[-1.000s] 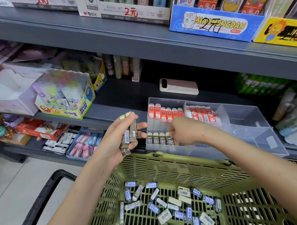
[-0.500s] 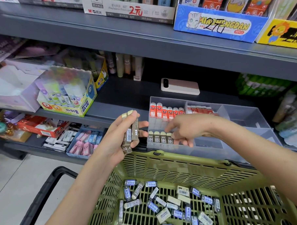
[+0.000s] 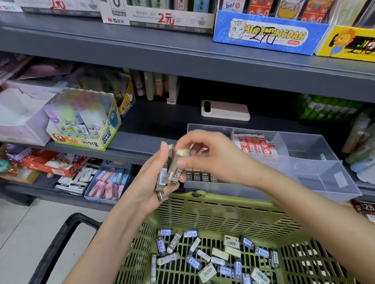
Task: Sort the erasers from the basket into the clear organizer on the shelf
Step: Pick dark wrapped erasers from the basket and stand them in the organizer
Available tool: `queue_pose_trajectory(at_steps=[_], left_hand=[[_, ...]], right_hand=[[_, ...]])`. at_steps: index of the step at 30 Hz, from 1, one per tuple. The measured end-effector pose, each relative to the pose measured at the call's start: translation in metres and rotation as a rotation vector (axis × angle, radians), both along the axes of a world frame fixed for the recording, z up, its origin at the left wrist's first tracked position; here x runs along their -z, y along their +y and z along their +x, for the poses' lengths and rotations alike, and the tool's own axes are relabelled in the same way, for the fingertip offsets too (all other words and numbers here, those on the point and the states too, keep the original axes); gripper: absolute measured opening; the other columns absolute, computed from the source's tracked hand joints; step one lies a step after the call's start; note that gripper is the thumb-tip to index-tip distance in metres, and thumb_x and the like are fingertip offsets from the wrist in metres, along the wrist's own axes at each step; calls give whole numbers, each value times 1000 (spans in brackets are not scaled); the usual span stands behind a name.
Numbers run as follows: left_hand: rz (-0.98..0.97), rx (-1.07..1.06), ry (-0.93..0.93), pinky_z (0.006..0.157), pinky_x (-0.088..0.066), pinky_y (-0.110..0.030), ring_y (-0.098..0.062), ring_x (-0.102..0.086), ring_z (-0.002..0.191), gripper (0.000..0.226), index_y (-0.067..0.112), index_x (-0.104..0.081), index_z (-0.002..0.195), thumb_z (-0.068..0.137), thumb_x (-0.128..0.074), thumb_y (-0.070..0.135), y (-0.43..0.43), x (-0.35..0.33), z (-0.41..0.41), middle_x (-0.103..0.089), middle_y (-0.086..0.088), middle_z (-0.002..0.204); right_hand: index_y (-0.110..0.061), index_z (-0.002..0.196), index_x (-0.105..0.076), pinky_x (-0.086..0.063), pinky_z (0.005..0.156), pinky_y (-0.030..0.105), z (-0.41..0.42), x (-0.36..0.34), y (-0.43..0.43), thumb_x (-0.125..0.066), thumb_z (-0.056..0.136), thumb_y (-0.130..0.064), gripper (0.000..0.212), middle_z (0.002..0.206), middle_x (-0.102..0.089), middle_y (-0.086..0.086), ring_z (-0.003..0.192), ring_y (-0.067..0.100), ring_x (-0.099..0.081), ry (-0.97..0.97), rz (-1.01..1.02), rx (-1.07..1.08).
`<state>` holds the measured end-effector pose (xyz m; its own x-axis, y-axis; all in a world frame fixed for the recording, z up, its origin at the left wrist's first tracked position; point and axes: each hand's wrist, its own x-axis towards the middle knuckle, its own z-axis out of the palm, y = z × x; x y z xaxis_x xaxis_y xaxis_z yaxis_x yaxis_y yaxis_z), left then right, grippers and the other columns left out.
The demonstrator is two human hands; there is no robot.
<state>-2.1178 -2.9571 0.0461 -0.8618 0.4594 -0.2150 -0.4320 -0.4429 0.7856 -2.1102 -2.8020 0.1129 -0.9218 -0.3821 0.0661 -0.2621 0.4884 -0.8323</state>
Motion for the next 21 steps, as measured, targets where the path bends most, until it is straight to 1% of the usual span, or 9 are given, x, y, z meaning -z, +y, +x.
queue_pose_trajectory(at_steps=[2, 3, 4, 6, 9, 12, 16, 19, 21], left_hand=[[-4, -48, -31, 28, -31, -14, -10, -53, 46, 46, 8, -57, 94, 74, -54, 50, -1, -1, -2, -60, -3, 63], [-3, -72, -39, 27, -31, -14, -11, -52, 46, 46, 8, -56, 95, 74, -54, 49, -2, -1, -3, -59, -3, 63], [-3, -91, -43, 28, -31, -14, -11, -51, 46, 46, 8, -55, 96, 74, -54, 49, -3, -1, -5, -58, -4, 62], [-7, -111, -47, 28, -31, -14, -11, -51, 46, 46, 9, -54, 98, 74, -54, 48, -4, 0, -6, -57, -4, 62], [-26, -121, -40, 28, -31, -14, -11, -51, 47, 46, 10, -54, 99, 74, -55, 49, -5, 0, -6, -58, -3, 62], [-40, -128, -25, 29, -32, -14, -12, -52, 47, 46, 9, -55, 99, 75, -55, 48, -4, 1, -6, -58, -3, 63], [-44, -124, -17, 29, -33, -14, -12, -53, 48, 47, 9, -55, 100, 73, -57, 48, -5, 1, -5, -58, -3, 64], [-47, -115, -19, 29, -33, -14, -12, -53, 48, 48, 10, -55, 99, 72, -58, 49, -5, 1, -5, -59, -3, 64], [-45, -112, -23, 30, -33, -14, -12, -53, 48, 46, 11, -55, 100, 74, -56, 49, -5, 2, -5, -59, -2, 64]], right_hand=[[-16, 81, -66, -50, 62, 20, -4, -6, 15, -73, 78, -8, 11, 73, -64, -7, 66, 4, -57, -73, -158, 53], [-18, 78, -67, -50, 58, 18, -8, -10, 27, -74, 76, -9, 12, 68, -65, -8, 61, 2, -57, -86, -172, 84], [-18, 76, -68, -47, 56, 14, -13, -15, 40, -76, 75, -11, 10, 64, -66, -8, 58, 0, -57, -79, -112, 106], [-17, 76, -71, -45, 57, 14, -20, -18, 60, -79, 71, -18, 10, 63, -67, -6, 55, -1, -55, -44, 173, 126], [-24, 81, -66, -48, 69, 27, -22, -3, 72, -83, 67, -27, 22, 72, -67, -8, 68, 7, -60, -58, 549, 122], [-27, 83, -62, -44, 72, 29, -18, 12, 66, -82, 65, -36, 29, 80, -65, -11, 81, 11, -59, -46, 716, 61], [-29, 78, -66, -36, 68, 27, -18, 16, 63, -80, 66, -41, 22, 80, -57, -14, 87, 11, -52, 46, 832, 40], [-30, 87, -71, -28, 68, 27, -20, 14, 62, -72, 75, -42, 16, 79, -49, -11, 88, 12, -47, 144, 944, -19], [-30, 97, -71, -23, 69, 27, -20, 13, 62, -62, 84, -46, 23, 76, -40, -8, 86, 13, -40, 234, 1067, -81]])
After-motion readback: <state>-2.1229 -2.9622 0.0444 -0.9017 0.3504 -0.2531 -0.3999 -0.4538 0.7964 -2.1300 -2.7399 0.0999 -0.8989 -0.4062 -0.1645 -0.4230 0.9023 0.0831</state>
